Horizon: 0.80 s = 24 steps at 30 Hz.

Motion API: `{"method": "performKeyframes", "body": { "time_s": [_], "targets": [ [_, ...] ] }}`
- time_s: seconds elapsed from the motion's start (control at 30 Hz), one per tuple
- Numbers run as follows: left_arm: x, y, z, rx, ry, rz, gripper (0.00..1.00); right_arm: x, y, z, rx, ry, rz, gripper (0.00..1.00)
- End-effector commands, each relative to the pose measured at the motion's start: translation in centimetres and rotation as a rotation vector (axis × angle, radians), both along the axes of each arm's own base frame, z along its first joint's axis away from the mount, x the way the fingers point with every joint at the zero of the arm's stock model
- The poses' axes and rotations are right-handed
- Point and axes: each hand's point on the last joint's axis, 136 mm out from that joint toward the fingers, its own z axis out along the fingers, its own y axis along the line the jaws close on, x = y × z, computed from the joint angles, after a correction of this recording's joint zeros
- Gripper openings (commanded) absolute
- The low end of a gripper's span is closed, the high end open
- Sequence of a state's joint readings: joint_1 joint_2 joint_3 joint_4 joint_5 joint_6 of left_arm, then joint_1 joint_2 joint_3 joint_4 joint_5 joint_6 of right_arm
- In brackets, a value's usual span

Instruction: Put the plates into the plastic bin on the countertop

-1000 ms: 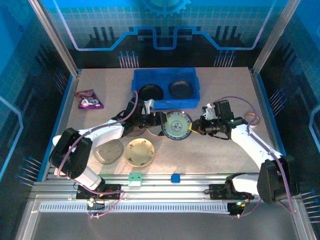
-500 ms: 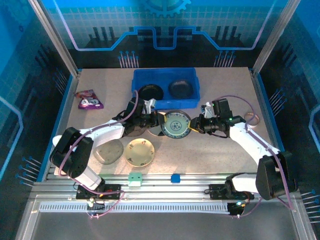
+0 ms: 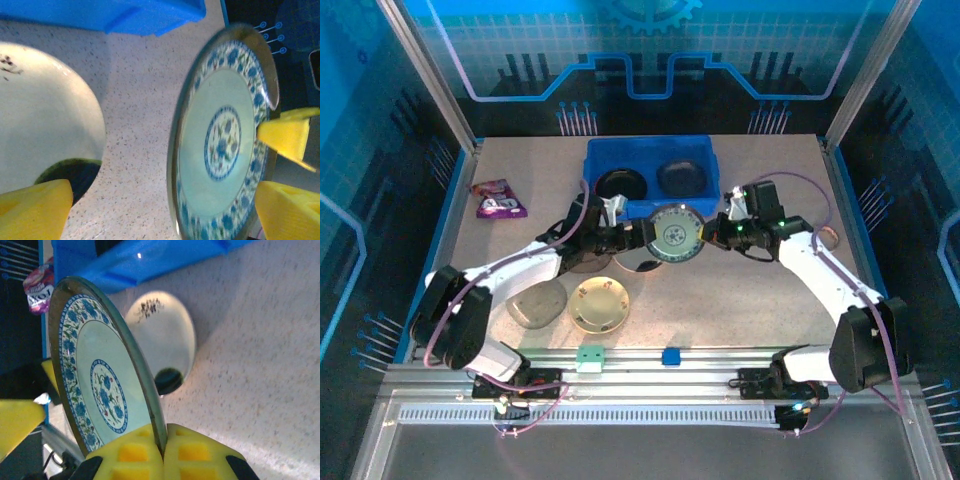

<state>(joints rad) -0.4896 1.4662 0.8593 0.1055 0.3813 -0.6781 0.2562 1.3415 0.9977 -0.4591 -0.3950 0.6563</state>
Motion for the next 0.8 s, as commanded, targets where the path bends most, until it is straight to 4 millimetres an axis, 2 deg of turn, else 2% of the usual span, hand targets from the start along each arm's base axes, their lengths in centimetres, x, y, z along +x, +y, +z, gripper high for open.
{"method": "performKeyframes", "body": {
  "time_s": [0.0, 0.1, 0.2, 0.4, 0.6, 0.77],
  "targets": [
    [0.1, 2.4, 1.8, 0.059, -0.070, 0.051, 0.97, 1.9, -0.9, 1.3, -0.102, -0.046, -0.025, 0.00],
    [-0.1, 4.0, 2.8, 0.056, -0.107, 0.078, 0.97, 4.7, -1.4, 3.1, -0.156, -0.096, -0.068, 0.00],
    [-0.1, 5.5, 3.1, 0.057, -0.122, 0.110, 0.97, 7.6, -1.1, 5.2, -0.149, -0.159, -0.097, 0.00],
    [-0.5, 7.2, 2.9, 0.051, -0.118, 0.140, 0.97, 13.2, 0.6, 6.9, -0.123, -0.201, -0.095, 0.00],
    [-0.9, 7.7, 2.5, 0.032, -0.108, 0.157, 0.97, 17.8, 2.6, 6.7, -0.066, -0.195, -0.084, 0.00],
    [-1.1, 7.8, 2.1, 0.033, -0.100, 0.159, 0.97, 20.3, 4.5, 4.9, -0.009, -0.153, -0.070, 0.00]
  ]
}}
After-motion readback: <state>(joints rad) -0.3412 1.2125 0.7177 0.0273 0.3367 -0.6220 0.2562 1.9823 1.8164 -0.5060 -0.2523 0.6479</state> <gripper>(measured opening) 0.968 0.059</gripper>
